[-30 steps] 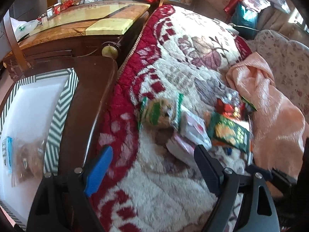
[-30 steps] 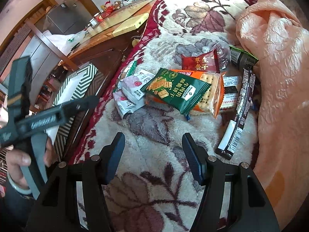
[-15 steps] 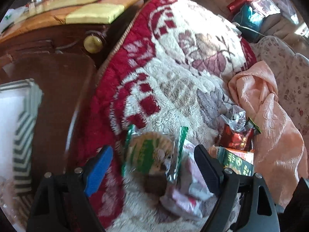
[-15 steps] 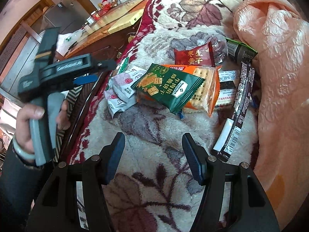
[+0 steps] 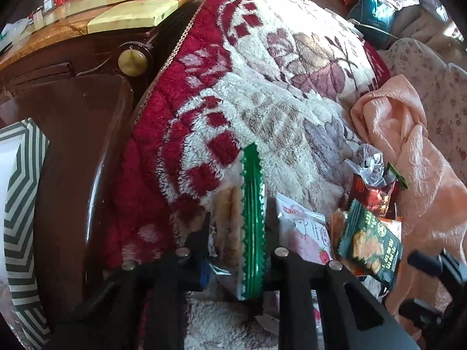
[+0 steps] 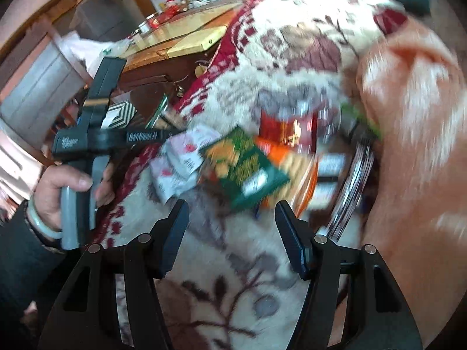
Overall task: Organize snacks
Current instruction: 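Grasp the green-striped cookie pack with the left gripper while the right grasps the green cracker pack, then carry both packs into the white box and release them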
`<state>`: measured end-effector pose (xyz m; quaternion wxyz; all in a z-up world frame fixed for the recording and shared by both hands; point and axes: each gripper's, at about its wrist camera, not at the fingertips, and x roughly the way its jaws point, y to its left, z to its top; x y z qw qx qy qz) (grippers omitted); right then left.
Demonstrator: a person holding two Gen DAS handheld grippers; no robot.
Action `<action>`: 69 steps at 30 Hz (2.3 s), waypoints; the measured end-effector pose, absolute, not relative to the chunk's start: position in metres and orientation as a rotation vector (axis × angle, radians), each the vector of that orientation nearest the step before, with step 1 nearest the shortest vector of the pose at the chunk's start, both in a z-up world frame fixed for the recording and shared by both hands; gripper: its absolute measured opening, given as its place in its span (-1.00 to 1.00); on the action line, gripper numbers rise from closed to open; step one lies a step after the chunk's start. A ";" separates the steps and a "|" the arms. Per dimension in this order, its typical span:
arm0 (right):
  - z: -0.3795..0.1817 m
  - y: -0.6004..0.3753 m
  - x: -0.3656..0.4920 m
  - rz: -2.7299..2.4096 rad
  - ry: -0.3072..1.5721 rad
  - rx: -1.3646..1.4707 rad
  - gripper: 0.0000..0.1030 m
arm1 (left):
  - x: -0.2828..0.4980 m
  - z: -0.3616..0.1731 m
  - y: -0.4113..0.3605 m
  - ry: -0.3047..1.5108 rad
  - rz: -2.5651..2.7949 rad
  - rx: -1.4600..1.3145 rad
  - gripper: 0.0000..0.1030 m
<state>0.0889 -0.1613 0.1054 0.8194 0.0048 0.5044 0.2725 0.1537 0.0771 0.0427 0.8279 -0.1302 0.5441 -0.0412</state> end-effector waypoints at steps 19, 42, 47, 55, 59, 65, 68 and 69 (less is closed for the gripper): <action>0.090 -0.114 0.139 0.690 1.111 -0.298 -0.20 | 0.156 0.044 0.072 1.141 -0.071 -0.218 -0.56; 0.125 -0.113 0.072 0.667 1.020 -0.173 -0.22 | 0.067 0.102 0.090 1.022 0.033 -0.220 -0.56; 0.129 -0.097 0.060 0.673 1.016 -0.147 -0.22 | 0.043 0.112 0.099 0.988 0.085 -0.200 -0.56; 0.133 -0.065 0.046 0.708 1.012 -0.137 -0.22 | 0.012 0.119 0.122 0.959 0.149 -0.194 -0.56; 0.135 -0.050 0.041 0.731 1.011 -0.154 -0.22 | -0.001 0.123 0.136 0.941 0.188 -0.204 -0.56; 0.137 -0.024 0.034 0.767 1.018 -0.179 -0.22 | -0.016 0.124 0.161 0.925 0.239 -0.231 -0.56; 0.138 -0.008 0.030 0.790 1.019 -0.202 -0.22 | -0.024 0.125 0.178 0.920 0.270 -0.250 -0.56; 0.139 -0.001 0.029 0.800 1.018 -0.211 -0.22 | -0.026 0.125 0.182 0.918 0.278 -0.256 -0.56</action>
